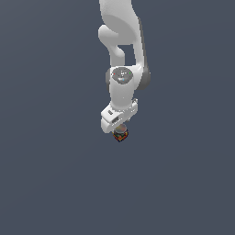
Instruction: Pick up the object and move it to a goal position.
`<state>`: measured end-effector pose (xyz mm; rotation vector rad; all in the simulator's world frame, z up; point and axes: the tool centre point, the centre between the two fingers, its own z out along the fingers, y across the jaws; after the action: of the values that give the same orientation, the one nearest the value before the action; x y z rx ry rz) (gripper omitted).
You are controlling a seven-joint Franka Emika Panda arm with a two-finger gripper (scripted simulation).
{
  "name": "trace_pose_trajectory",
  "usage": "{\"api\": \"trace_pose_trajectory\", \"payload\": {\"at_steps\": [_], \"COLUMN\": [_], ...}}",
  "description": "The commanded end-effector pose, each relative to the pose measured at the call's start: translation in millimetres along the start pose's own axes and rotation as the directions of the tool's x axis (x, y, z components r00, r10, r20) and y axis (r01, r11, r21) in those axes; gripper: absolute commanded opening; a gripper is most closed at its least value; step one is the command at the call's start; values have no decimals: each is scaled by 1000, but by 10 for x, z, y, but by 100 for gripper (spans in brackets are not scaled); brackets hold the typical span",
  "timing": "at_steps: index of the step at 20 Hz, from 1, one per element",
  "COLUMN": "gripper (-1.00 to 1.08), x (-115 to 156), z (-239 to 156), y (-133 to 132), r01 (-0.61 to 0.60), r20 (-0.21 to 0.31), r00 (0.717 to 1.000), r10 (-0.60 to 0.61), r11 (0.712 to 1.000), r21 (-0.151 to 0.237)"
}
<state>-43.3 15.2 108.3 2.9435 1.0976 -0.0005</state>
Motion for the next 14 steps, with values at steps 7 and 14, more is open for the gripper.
{"api": "trace_pose_trajectory", "payload": {"at_steps": [7, 14], "gripper": [100, 100], "x": [-3, -9], "z": [121, 436], "y": [-4, -11], "r01": [1, 5], "r20": [0, 0], "r00": [1000, 1000], "r10": [-1, -5], "r11": [1000, 1000], "r21": [0, 0]}}
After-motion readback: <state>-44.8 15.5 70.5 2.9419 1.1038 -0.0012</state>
